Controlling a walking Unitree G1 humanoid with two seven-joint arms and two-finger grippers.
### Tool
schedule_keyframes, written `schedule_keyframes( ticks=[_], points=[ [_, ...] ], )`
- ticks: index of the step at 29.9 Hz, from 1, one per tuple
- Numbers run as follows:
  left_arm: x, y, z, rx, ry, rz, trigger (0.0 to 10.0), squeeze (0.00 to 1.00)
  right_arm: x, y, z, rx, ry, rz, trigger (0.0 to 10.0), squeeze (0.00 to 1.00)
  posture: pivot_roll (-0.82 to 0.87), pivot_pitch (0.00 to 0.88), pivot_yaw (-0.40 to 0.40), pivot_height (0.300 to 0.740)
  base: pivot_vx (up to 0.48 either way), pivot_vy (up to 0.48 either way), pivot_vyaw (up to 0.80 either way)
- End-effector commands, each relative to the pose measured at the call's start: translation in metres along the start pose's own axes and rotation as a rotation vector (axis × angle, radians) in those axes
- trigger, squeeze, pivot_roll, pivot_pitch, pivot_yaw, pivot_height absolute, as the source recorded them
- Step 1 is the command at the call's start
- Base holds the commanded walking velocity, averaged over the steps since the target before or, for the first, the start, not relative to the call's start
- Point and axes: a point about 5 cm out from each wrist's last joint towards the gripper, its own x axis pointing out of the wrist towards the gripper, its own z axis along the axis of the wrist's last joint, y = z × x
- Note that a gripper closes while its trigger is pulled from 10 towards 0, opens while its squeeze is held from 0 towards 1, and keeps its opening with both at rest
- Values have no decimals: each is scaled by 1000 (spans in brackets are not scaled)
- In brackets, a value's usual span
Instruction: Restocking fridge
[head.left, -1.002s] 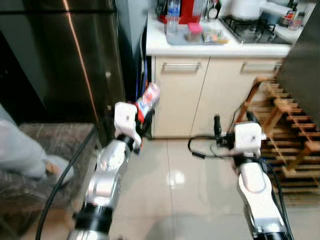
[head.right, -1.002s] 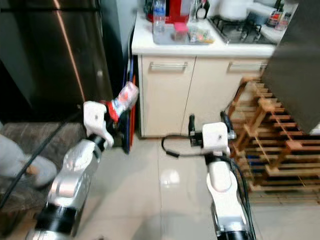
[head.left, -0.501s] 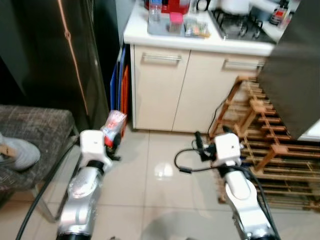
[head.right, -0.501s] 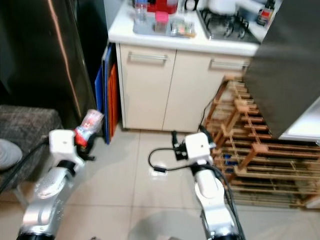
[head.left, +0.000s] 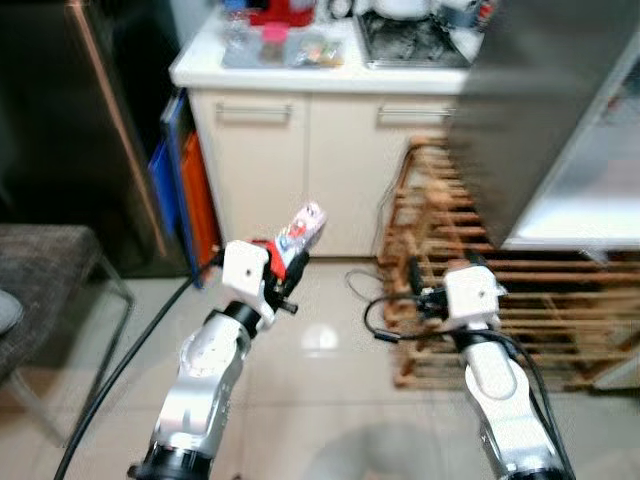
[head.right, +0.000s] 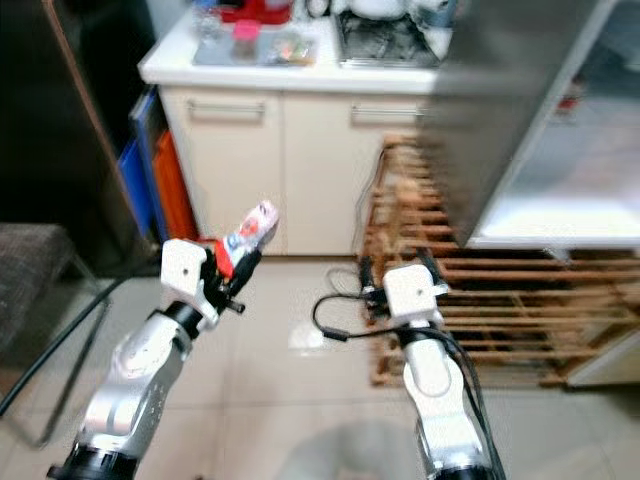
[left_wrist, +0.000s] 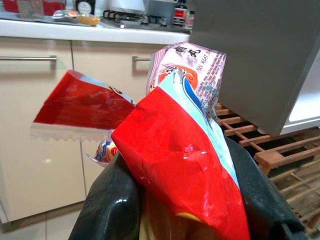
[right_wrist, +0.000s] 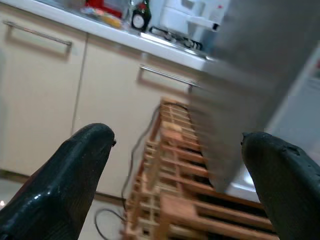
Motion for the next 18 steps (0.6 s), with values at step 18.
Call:
schedule_keyframes(
  ticks=[18],
  points=[
    [-2,27,6,-63,-44,217,10000,0,-10,-24,-23,171,108,-154,10000,0,-113,0,-1,740,0,-469,0]
  ],
)
